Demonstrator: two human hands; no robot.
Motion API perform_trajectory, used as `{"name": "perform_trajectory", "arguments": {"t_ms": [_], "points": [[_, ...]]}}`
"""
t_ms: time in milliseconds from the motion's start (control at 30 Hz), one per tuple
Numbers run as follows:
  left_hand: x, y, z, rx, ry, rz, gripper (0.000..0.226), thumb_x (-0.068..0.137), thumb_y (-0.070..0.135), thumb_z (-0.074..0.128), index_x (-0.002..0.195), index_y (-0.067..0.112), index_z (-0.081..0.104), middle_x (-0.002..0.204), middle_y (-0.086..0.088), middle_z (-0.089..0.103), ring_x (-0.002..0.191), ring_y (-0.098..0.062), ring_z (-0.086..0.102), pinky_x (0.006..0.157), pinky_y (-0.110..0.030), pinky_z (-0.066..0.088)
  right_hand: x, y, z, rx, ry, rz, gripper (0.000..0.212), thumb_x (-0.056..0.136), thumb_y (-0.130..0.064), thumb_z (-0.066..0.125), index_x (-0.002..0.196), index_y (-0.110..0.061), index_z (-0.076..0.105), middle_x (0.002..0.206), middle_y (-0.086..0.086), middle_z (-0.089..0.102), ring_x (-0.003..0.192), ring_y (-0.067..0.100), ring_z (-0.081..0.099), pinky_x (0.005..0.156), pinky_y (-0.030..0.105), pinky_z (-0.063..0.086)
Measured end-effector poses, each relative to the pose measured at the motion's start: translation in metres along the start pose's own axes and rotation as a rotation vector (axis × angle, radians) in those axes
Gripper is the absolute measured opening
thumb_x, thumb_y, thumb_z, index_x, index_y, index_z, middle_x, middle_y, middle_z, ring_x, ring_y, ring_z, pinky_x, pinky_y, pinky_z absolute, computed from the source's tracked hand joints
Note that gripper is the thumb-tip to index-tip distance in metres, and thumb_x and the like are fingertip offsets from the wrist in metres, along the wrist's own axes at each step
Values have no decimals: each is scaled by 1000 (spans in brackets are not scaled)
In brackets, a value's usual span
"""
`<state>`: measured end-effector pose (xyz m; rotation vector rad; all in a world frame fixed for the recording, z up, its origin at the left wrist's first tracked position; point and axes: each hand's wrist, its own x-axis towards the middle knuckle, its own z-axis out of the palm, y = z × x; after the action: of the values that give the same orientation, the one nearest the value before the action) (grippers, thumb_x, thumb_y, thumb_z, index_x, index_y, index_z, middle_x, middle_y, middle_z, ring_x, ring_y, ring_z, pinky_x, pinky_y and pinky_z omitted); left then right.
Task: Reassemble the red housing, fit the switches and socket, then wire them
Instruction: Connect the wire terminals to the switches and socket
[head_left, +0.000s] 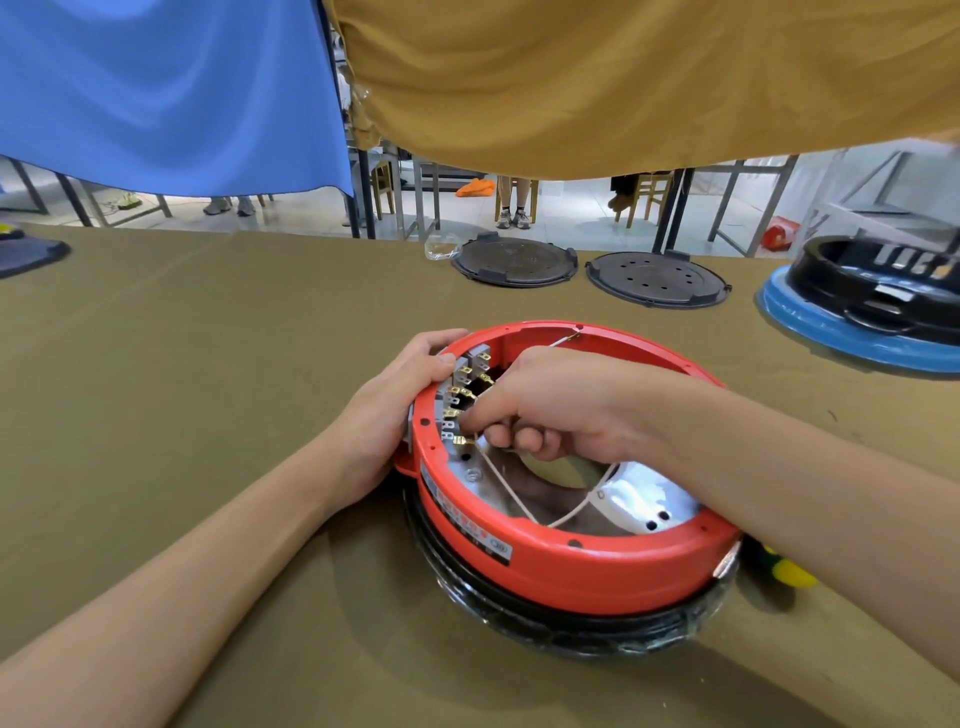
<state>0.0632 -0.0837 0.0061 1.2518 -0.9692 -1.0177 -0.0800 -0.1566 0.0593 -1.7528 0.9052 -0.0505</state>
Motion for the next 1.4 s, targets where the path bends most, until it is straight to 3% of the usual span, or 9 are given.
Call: {"name": "perform_trajectory", "arguments": {"t_ms": [167,333,500,800,900,1100,1267,1400], "points": [[-1,0,0,2,-2,1,31,100,19,43,128,21,57,122,-14,68,101,-26,65,102,-50,45,-5,-2,0,-45,-94,16,26,84,-8,70,61,-11,59,47,-2,54,34,5,35,31,14,24],[-2,2,1,2,-2,-7,46,83,31,53,128,22,57,121,-13,69,98,-25,66,96,-44,48,-6,-2,0,21,-79,43,23,89,-7,67,66,-9,61,48,-1,52,33,4,36,31,13,25],[-1,1,0,24,3,-7,32,100,19,44,130,21,56,124,-17,66,100,-28,64,102,-50,44,-7,-1,3,0,-36,23,24,90,-5,65,67,-8,60,48,0,52,34,4,38,34,13,25],[-2,3,2,13,28,-31,42,87,28,53,128,23,57,124,-15,67,102,-29,62,104,-52,42,-6,0,6,-60,2,-10,20,90,-2,61,71,-7,61,46,-1,50,33,4,37,35,16,23],[-1,2,2,20,27,-23,32,98,20,46,129,21,57,123,-15,67,101,-28,63,105,-54,42,-6,-1,5,-72,1,-10,18,90,-4,62,72,-8,61,46,-2,50,34,4,37,35,15,24],[-1,1,2,39,47,-12,31,100,18,43,126,23,59,121,-15,68,99,-27,64,102,-52,44,-6,-2,7,-88,-6,-13,10,91,-6,63,80,-6,64,45,-3,50,34,4,36,35,15,24],[-2,0,7,-6,85,9,31,96,19,48,123,22,63,120,-18,68,95,-28,63,102,-53,44,-4,-2,9,-60,3,-10,19,90,-2,61,71,-7,61,43,-2,49,33,4,35,35,15,23],[-3,0,10,-35,108,24,47,79,27,52,124,17,62,120,-21,67,96,-30,62,101,-52,45,-1,-2,12,0,18,13,35,89,3,57,56,-8,55,39,-2,46,29,3,34,32,13,21]]}}
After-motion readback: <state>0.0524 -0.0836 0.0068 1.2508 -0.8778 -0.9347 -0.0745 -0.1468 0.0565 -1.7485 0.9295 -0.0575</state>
